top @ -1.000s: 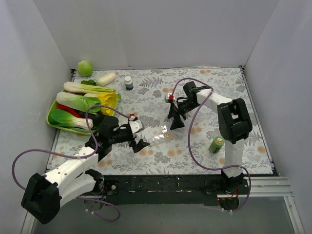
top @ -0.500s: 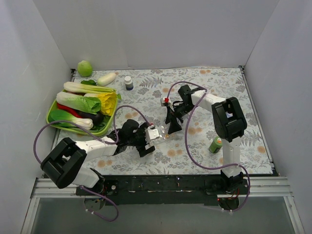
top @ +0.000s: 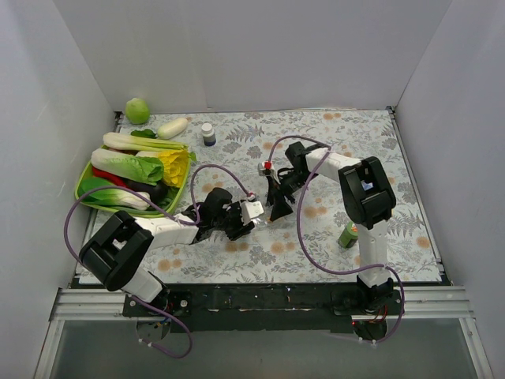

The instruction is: Sort the pills into containers

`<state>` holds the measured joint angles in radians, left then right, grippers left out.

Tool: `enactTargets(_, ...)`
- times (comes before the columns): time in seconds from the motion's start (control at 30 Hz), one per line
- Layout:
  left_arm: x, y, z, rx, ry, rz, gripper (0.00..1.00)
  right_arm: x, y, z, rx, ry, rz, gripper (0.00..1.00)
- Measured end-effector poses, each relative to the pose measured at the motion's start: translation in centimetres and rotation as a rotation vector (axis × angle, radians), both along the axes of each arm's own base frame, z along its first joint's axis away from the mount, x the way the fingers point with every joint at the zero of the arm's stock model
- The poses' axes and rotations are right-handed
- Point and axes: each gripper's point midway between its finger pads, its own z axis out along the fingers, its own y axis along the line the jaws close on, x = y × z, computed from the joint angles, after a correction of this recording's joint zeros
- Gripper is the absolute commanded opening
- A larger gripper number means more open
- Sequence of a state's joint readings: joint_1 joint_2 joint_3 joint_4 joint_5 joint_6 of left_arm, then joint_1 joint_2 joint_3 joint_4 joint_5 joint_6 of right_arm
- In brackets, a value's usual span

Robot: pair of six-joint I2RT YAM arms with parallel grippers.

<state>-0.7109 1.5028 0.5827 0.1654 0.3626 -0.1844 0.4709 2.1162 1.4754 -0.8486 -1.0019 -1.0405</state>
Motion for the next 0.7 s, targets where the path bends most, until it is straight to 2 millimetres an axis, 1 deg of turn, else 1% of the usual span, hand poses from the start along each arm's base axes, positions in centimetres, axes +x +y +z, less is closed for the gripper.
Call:
enactTargets(0.03, 0.0, 0.0, 0.0, 0.001, 0.001, 0.003, 0.24, -0.2, 0.0, 0.1, 0.004, 0.003, 0.005, 0.74)
enactTargets(0.1, 0.0, 0.0, 0.0, 0.001, 0.003, 0.007, 0.21, -0.4, 0.1, 0.3, 0.015, 0.012, 0.010, 0.72)
enactTargets(0.23, 0.0, 0.1, 0.0, 0.006, 0.015, 0.017, 0.18, -0.7, 0.3, 0.7, 0.043, 0.017, 0.016, 0.68)
enactTargets(0.3, 0.1, 0.0, 0.0, 0.008, 0.027, 0.024, 0.18, -1.2, 0.2, 1.0, 0.051, 0.018, 0.018, 0.66)
enactTargets(0.4, 0.3, -0.2, 0.0, 0.009, 0.046, 0.039, 0.17, -1.6, 0.1, 1.9, 0.064, 0.000, 0.025, 0.61)
enactTargets(0.43, 0.3, -0.2, 0.0, 0.009, 0.053, 0.044, 0.17, -1.7, 0.1, 2.1, 0.067, -0.005, 0.025, 0.57)
enactTargets(0.5, 0.4, -0.3, 0.0, 0.008, 0.065, 0.054, 0.17, -1.9, 0.0, 2.4, 0.070, -0.007, 0.025, 0.54)
enactTargets(0.57, 0.4, -0.3, 0.0, 0.007, 0.075, 0.064, 0.16, -2.6, -0.3, 2.2, 0.059, 0.006, 0.023, 0.50)
enactTargets(0.6, 0.3, -0.3, 0.0, 0.007, 0.079, 0.067, 0.16, -3.0, -0.5, 1.9, 0.046, 0.017, 0.019, 0.46)
enactTargets(0.7, 0.4, -0.3, 0.0, 0.006, 0.091, 0.080, 0.15, -4.1, -1.2, 0.5, -0.022, 0.057, -0.006, 0.40)
